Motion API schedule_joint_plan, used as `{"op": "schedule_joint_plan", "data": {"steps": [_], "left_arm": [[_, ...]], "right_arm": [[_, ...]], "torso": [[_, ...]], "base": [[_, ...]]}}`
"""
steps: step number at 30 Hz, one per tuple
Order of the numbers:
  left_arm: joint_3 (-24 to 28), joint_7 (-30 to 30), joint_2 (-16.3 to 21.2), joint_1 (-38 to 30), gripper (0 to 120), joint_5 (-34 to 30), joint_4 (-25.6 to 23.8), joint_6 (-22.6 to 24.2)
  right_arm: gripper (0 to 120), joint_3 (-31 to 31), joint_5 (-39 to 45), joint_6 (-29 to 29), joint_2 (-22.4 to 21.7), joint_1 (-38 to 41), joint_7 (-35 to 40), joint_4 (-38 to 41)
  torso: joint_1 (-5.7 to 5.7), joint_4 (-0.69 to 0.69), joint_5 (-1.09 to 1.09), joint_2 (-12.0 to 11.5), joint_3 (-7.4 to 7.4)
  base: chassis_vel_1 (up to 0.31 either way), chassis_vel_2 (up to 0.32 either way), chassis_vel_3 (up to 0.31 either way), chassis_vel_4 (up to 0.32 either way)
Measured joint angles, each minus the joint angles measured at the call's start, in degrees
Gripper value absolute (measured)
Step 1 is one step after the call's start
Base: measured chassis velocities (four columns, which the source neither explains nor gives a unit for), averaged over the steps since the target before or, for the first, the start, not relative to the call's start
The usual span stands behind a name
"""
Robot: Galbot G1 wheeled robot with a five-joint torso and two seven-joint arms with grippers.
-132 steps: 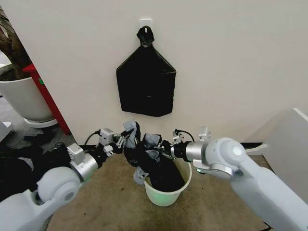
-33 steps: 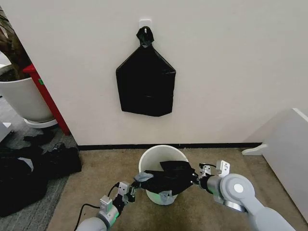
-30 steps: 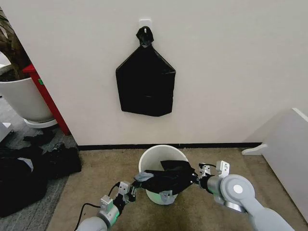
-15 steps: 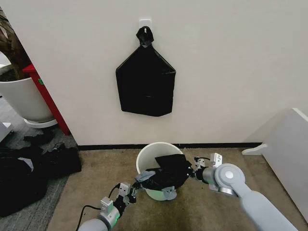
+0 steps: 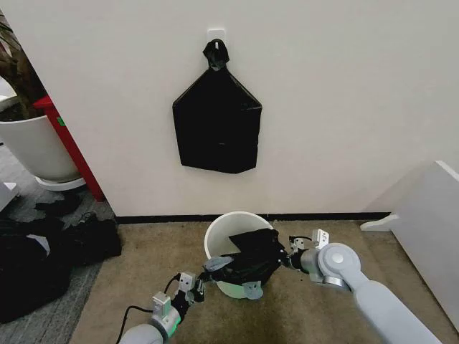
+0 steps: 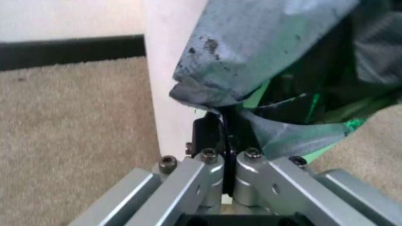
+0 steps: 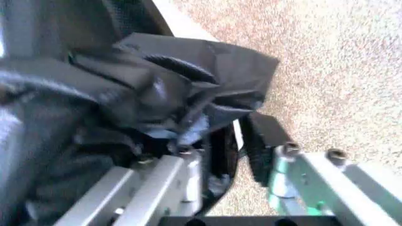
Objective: Place the garbage bag over the trash bin.
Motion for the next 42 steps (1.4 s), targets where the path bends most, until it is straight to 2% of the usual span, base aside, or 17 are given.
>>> {"op": "schedule_joint_plan", "data": {"steps": [4, 5, 6, 11, 14, 17, 21, 24, 26, 27, 29, 31, 32, 38, 42], "left_arm": [[-0.31, -0.6, 0.46, 1.23, 0, 1.19, -2.19, 0.0], [-0.72, -0.64, 0.83, 2.03, 5, 1.54, -3.18, -0.22], [-0.72, -0.64, 0.83, 2.03, 5, 1.54, -3.18, -0.22], [-1.76, -0.58, 1.77, 3.4, 25, 2.74, -4.42, -0.44], [-2.02, -0.73, 2.09, 3.46, 38, 3.03, -4.16, -0.59], [-2.07, -0.85, 2.25, 3.44, 45, 3.54, -3.82, -0.82], [-3.58, -0.01, 3.15, 4.27, 63, 6.1, -3.03, -2.53], [-4.12, 0.3, 3.51, 4.6, 68, 6.7, -3.03, -3.18], [-4.58, 0.63, 3.84, 4.84, 75, 7.24, -3.03, -3.91], [-5.19, 1.26, 4.48, 5.16, 83, 8.44, -3.04, -5.39], [-5.5, 1.59, 4.92, 5.33, 90, 9.13, -3.11, -6.38], [-5.54, 1.64, 4.96, 5.35, 91, 9.19, -3.13, -6.5], [-5.73, 1.89, 5.25, 5.47, 97, 9.45, -3.29, -7.15], [-7.26, 2.9, 8.25, 6.73, 100, 9.5, -5.06, -10.29], [-7.57, 3.21, 8.94, 6.9, 100, 9.56, -4.91, -11.04]], "right_arm": [[34, 0.33, 0.41, 0.02, -1.68, -0.95, 0.78, 2.64], [41, 0.48, 0.61, 0.02, -2.5, -1.63, 0.95, 3.91], [41, 0.48, 0.61, 0.02, -2.5, -1.63, 0.95, 3.91], [59, 0.86, 0.17, 0.04, -3.67, -3.7, 1.29, 5.68], [74, 1.2, -0.79, 0.06, -3.79, -5.07, 1.22, 6.36], [80, 1.47, -1.22, 0.08, -3.97, -5.68, 1.2, 6.92], [97, 2.69, -2.36, 0.27, -5.14, -7.56, 1.26, 9.25], [99, 3.08, -2.44, 0.37, -5.56, -8.17, 1.27, 9.92], [100, 3.33, -2.5, 0.44, -5.89, -8.65, 1.28, 10.44], [100, 3.59, -2.77, 0.81, -6.26, -9.49, 1.28, 11.39], [100, 3.6, -3.3, 1.16, -6.32, -10.03, 1.26, 12.07], [100, 3.6, -3.37, 1.19, -6.33, -10.08, 1.26, 12.14], [100, 3.6, -3.76, 1.33, -6.33, -10.37, 1.25, 12.53], [100, 4.36, -4.66, 1.93, -7.43, -12.76, 1.0, 15.22], [100, 4.53, -4.94, 2.23, -7.55, -13.61, 1.18, 16.34]], "torso": [[0.0, 0.0, -0.01, 0.0, 0.0], [0.0, 0.0, 0.0, 0.0, -0.01], [0.0, 0.0, 0.0, 0.0, -0.01], [0.0, 0.0, 0.0, 0.0, -0.01], [0.0, -0.01, 0.0, 0.0, -0.01], [0.0, 0.0, -0.01, 0.0, -0.01], [0.0, 0.0, -0.01, 0.0, -0.01], [0.0, 0.0, -0.01, 0.0, -0.01], [0.0, 0.0, -0.01, 0.0, -0.01], [0.0, 0.0, -0.01, 0.0, -0.01], [0.0, 0.0, -0.01, 0.0, 0.0], [0.0, 0.0, -0.01, 0.0, 0.0], [0.0, 0.0, -0.01, 0.0, 0.0], [0.0, 0.0, 0.0, 0.0, 0.0], [0.0, -0.01, -0.01, 0.0, 0.0]], "base": [[0.0, 0.0, 0.0, 0.0], [0.0, 0.0, 0.0, 0.0], [0.0, 0.0, 0.0, 0.0], [0.0, 0.0, 0.0, 0.0], [0.0, 0.0, 0.0, 0.0], [0.0, 0.0, 0.0, 0.0], [0.0, 0.0, 0.0, 0.0], [0.0, 0.0, 0.0, 0.0], [0.0, 0.0, 0.0, 0.0], [0.0, 0.0, 0.0, 0.0], [0.0, 0.0, 0.0, 0.0], [0.0, 0.0, 0.0, 0.0], [0.0, 0.0, 0.0, 0.0], [0.0, 0.0, 0.0, 0.0], [0.0, 0.0, 0.0, 0.0]]}}
